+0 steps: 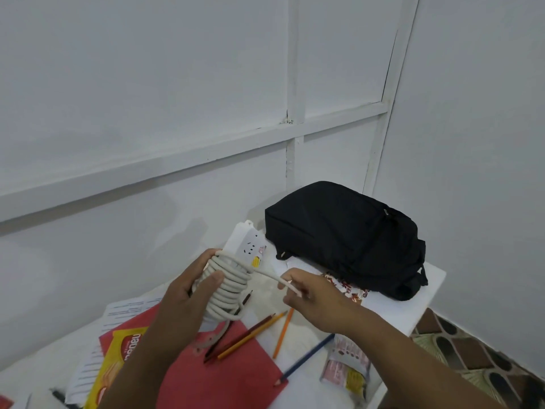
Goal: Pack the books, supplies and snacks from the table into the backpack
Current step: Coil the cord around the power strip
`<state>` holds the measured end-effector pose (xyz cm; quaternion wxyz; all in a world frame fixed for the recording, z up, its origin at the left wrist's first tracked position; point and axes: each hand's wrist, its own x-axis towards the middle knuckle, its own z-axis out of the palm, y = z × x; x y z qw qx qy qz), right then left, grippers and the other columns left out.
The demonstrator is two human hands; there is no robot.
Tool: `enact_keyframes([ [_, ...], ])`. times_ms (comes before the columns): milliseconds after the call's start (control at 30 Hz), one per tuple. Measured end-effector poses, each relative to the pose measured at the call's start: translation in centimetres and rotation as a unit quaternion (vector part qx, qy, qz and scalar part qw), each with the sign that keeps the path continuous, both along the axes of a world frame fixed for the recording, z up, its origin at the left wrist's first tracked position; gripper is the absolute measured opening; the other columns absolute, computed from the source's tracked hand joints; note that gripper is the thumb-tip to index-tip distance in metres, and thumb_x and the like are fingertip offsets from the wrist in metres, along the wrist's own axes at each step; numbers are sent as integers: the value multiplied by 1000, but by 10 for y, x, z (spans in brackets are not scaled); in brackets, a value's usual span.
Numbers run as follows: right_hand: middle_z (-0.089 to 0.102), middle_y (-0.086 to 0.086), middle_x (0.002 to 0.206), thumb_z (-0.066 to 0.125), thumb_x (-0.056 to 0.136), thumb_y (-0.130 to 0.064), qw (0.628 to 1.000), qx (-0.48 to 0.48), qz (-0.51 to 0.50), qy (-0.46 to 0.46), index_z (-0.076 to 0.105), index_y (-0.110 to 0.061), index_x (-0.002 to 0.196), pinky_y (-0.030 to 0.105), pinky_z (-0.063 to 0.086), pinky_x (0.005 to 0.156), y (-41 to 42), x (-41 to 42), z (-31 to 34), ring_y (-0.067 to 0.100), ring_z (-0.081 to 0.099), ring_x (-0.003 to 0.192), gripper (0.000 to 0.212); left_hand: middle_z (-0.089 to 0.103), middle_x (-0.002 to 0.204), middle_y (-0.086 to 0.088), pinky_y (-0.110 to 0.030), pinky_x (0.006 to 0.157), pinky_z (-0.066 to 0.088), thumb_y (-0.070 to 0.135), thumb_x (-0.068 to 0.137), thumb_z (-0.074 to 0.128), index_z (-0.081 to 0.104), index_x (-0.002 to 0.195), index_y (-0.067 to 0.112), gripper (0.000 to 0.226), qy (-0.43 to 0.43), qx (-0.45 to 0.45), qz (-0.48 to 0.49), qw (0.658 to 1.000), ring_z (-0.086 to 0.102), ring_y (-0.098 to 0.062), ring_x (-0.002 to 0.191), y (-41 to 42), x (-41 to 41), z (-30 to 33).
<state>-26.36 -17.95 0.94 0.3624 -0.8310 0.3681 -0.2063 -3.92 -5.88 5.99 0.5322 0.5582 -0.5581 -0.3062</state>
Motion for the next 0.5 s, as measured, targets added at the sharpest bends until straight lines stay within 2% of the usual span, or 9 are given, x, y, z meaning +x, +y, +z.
enact_keyframes([
  [100,62,-19,95,58,98,-25,995,-83,11,52,63,-37,122,22,49,74,4,-1,0,1,57,80,27,73,97,-1,-25,72,57,16,102,49,65,116,29,25,-34,20,38,998,71,-16,85,2,13,-11],
  [200,65,-13,98,54,96,-14,967,-231,25,103,63,-29,132,27,49,81,15,1,19,7,58,87,40,74,98,3,-34,77,58,26,100,55,62,120,33,22,-69,64,59,994,72,-15,86,0,22,-24],
  [300,73,-8,90,58,88,-5,931,-349,34,100,73,-29,118,32,49,73,27,5,45,15,60,77,41,73,97,10,-31,76,56,32,97,59,59,119,42,24,-141,85,52,985,71,-7,83,1,25,-30],
  [367,72,-8,90,61,83,-2,930,-355,41,88,77,-30,104,28,51,68,31,7,61,12,58,77,39,71,96,15,-27,75,55,35,96,60,56,119,51,28,-189,86,26,978,69,-4,84,2,26,-28],
  [433,68,-10,103,65,77,4,936,-342,62,55,77,-27,90,19,51,68,32,7,74,8,61,84,35,68,99,17,-25,77,55,41,95,60,52,121,57,32,-232,93,-4,968,66,-1,89,3,26,-27],
  [500,61,-8,106,68,75,4,940,-331,79,20,75,-23,82,22,51,62,35,9,86,10,61,84,29,66,106,17,-28,80,57,48,94,58,48,129,55,37,-254,105,-24,961,65,-3,93,2,24,-26],
])
